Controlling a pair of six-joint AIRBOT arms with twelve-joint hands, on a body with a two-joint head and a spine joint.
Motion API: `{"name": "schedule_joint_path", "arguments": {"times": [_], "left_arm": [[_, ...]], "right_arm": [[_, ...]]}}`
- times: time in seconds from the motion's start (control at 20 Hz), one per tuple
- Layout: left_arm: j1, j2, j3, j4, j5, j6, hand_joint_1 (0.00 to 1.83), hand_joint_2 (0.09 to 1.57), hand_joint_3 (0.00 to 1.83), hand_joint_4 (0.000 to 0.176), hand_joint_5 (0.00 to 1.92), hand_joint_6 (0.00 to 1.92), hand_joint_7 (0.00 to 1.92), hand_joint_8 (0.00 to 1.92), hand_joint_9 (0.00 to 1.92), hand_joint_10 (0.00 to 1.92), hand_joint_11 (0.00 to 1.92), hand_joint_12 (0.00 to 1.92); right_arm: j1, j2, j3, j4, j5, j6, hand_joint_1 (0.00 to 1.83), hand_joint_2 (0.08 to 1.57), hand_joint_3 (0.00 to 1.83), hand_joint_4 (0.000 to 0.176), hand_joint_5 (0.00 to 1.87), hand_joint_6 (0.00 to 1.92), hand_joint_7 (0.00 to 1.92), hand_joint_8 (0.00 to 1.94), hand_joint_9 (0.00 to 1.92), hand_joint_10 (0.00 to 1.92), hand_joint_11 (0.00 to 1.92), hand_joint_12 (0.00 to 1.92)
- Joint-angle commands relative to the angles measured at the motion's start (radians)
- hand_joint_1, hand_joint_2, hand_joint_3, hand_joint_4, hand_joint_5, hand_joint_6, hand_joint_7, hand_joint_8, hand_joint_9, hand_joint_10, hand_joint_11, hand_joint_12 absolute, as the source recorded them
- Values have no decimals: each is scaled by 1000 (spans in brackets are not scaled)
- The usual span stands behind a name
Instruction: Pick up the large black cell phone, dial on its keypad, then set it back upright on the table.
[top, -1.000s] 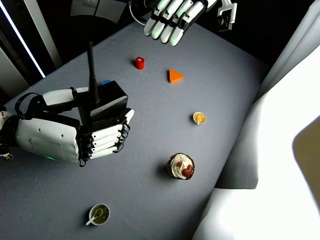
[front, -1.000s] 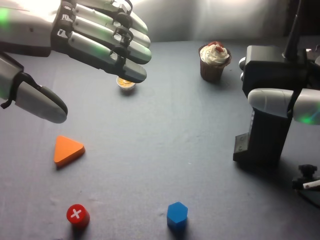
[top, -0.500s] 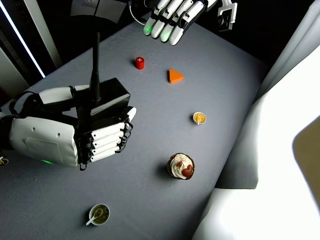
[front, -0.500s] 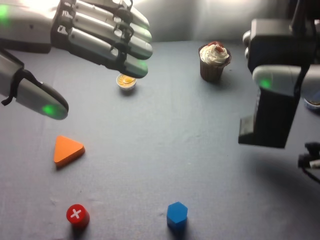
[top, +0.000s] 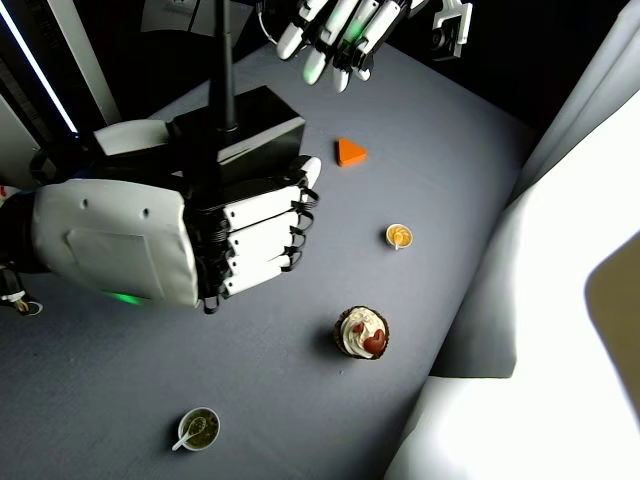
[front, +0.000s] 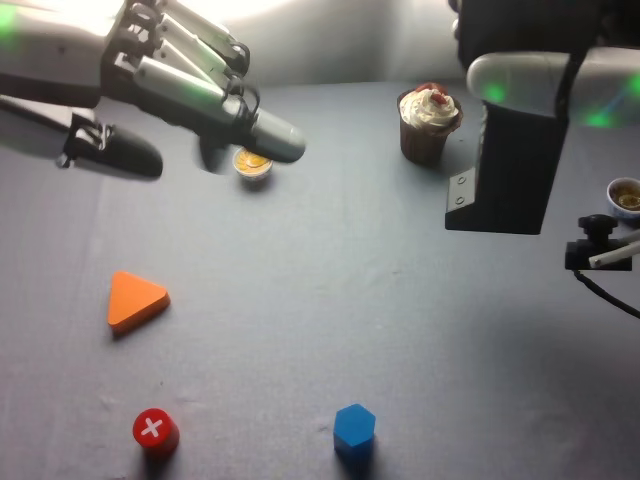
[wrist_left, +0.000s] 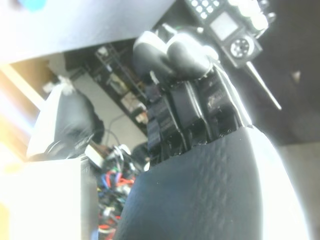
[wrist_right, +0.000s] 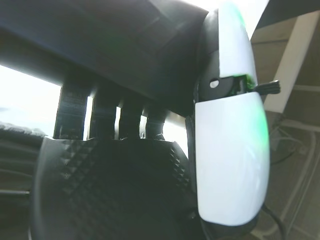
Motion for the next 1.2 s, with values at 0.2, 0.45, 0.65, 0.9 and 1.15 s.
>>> {"name": "schedule_joint_path", "arguments": {"times": [0.2,0.45,0.65,0.9,1.15], "left_arm": [[-10,-4,-22,-116,46,28,1320,1255,0,127,18,2,699,1513,683,1921,558,1921],[-17,-14,-45,-92,166,100,1318,1257,1,147,10,3,695,1521,698,1921,496,1921],[-19,-14,-88,-96,265,152,1310,1267,31,138,0,0,657,1574,688,1919,515,1921],[-14,-16,-135,-96,379,179,1306,1264,26,151,0,0,664,1565,671,1921,427,1921],[-14,-16,-170,-113,494,219,1302,1275,28,148,0,0,644,1596,674,1921,381,1921]], "right_arm": [[90,1,5,-19,91,6,1370,1136,0,0,920,944,893,1078,913,1316,837,1318],[146,-4,1,-22,62,-2,1365,1149,0,0,902,969,860,1147,882,1350,820,1292],[186,0,-19,-22,39,-5,1370,1136,0,0,921,925,880,1115,920,1305,866,1277],[222,0,-22,-22,12,-5,1371,1134,0,0,899,988,907,1065,921,1281,814,1287],[224,0,-19,-23,10,-12,1372,1129,0,0,910,941,920,1056,931,1283,861,1252]]}}
